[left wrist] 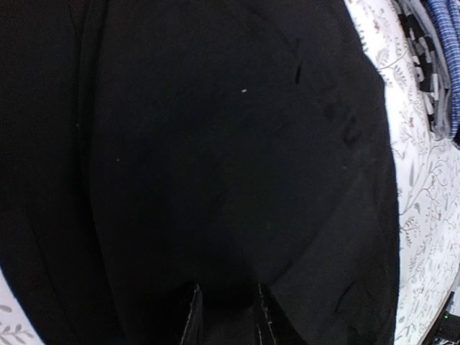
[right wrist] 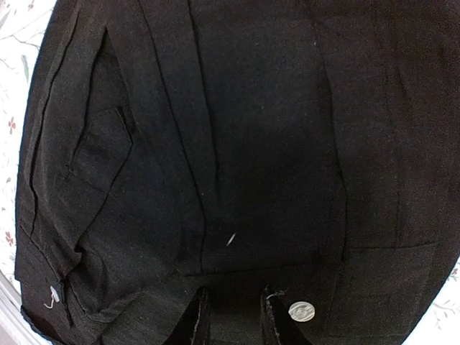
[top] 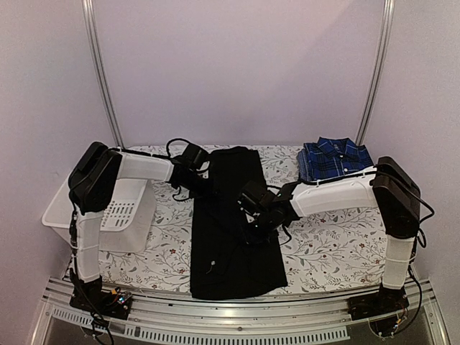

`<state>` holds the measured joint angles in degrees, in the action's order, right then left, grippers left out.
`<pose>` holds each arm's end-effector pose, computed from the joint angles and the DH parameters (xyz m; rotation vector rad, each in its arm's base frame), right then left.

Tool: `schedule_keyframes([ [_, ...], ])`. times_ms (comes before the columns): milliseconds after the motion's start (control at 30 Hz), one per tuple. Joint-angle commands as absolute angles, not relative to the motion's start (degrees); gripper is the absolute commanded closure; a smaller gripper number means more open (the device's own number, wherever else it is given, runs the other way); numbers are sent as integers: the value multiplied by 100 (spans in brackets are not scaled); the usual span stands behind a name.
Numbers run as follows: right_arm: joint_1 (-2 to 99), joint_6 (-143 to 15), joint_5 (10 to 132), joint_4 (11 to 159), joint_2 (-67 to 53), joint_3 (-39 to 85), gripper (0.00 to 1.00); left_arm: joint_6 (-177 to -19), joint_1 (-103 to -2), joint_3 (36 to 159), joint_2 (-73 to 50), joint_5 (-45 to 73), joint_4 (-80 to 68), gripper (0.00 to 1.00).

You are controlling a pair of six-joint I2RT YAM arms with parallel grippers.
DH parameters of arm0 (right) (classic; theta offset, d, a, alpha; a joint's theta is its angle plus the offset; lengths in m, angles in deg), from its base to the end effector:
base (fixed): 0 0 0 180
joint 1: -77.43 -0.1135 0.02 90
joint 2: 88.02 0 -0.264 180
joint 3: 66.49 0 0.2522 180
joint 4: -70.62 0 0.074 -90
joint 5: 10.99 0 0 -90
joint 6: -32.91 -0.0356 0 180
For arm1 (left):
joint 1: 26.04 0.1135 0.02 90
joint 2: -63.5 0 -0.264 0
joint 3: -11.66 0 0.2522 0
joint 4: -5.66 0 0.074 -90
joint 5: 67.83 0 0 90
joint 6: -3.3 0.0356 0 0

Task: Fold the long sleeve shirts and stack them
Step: Adjust the sleeve of the rectangle-folded shirt.

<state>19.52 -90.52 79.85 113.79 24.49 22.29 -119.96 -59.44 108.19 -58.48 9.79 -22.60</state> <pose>0.2103 0.3343 0.1551 -0.5943 2.7593 0.3982 0.3731 -0.2551 0.1414 0.0970 2.6374 -0.7139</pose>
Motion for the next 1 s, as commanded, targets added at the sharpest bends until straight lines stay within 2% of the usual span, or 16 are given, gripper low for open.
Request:
schedule_keyframes([
  [0, 1871, -9153, 7989, 11418, 2662, 2161, 77, -12021, -5894, 11130, -6358, 1176, -2430, 76],
  [600, 2125, -8943, 8276, 11527, 2797, 2487, 72, -11612, -5451, 12983, -7582, 1158, -3254, 76],
  [767, 2124, -8895, 8135, 11491, 2473, 2619, 70, -11516, -5451, 13102, -7226, 1041, -3303, 74],
  [967, 2135, -8964, 8168, 11446, 1798, 2354, 65, -11450, -5591, 12786, -6218, 981, -3298, 67],
])
